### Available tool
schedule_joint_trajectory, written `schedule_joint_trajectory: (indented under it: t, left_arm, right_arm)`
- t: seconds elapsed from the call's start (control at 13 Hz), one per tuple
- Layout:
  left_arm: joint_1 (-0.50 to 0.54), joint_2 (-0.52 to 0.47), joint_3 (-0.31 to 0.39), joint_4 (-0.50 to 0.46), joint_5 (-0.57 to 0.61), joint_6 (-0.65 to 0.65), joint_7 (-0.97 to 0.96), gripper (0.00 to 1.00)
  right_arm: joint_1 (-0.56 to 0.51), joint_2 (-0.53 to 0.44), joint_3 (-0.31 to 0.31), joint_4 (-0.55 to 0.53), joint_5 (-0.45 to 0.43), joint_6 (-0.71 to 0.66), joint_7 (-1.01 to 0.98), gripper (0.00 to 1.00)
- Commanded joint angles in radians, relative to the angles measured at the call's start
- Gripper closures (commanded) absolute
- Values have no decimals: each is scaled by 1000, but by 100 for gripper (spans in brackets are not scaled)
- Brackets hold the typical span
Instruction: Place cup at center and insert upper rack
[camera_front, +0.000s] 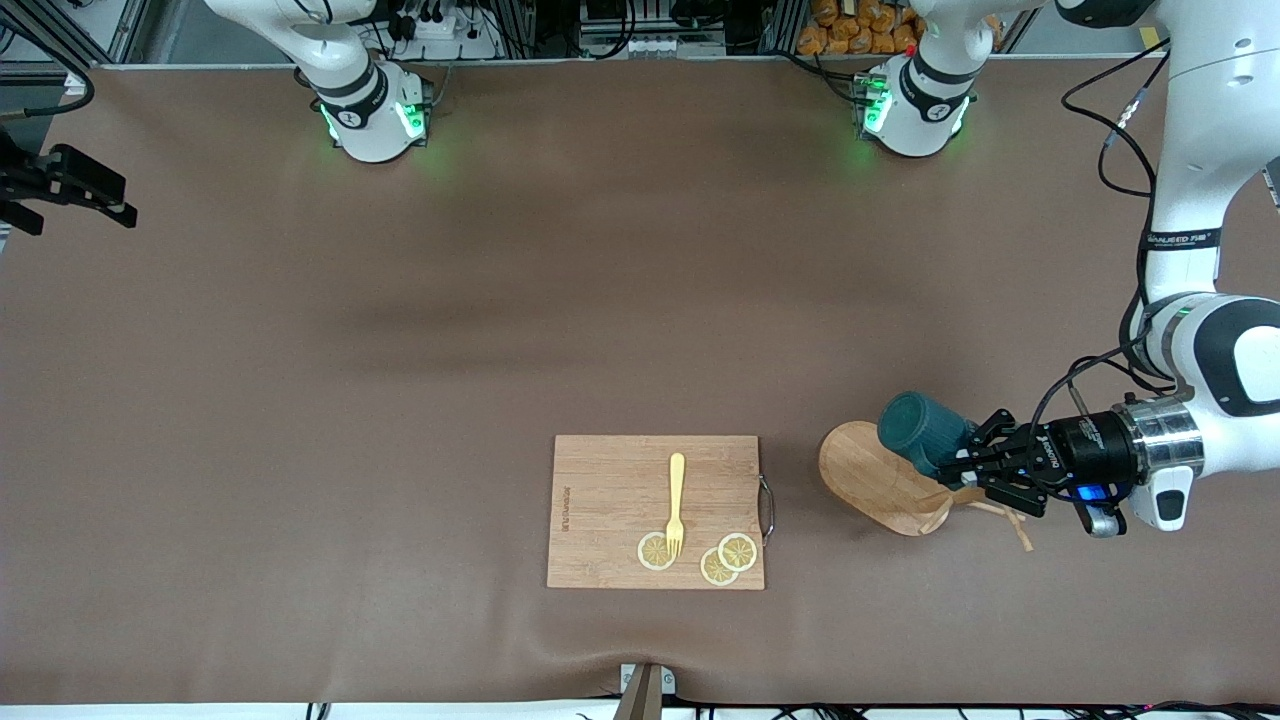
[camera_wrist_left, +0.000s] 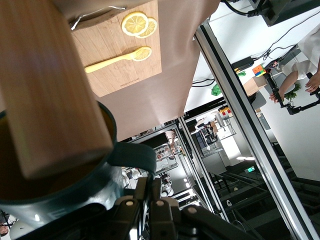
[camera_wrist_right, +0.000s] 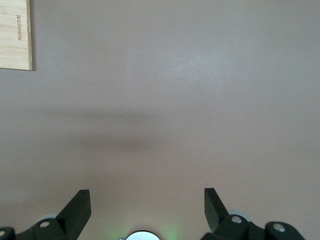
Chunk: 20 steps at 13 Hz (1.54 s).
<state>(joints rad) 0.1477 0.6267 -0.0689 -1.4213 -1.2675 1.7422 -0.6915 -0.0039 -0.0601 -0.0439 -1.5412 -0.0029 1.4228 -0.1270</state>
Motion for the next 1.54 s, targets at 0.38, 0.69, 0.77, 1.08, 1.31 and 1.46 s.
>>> schedule_joint_trajectory:
  t: [0.38, 0.69, 0.77, 1.08, 1.31, 1.46]
  left_arm:
    - [36, 33, -11, 10, -53, -59, 18, 100]
    - [47, 45, -12, 13, -68, -61, 18, 100]
    - [50, 47, -12, 15, -76, -62, 18, 100]
    - [58, 59, -12, 18, -105, -69, 18, 100]
    - [58, 61, -11, 18, -108, -69, 20, 100]
    - [58, 62, -11, 18, -105, -69, 21, 100]
  right_arm:
    - [8, -20, -2, -13, 1, -1, 14, 0]
    - [8, -21, -2, -17, 1, 1, 14, 0]
    - [5, -21, -2, -19, 1, -1, 14, 0]
    - [5, -20, -2, -19, 3, 1, 24, 0]
    - [7, -20, -2, -20, 26, -10, 113, 0]
    - [7, -21, -2, -20, 30, -22, 118, 0]
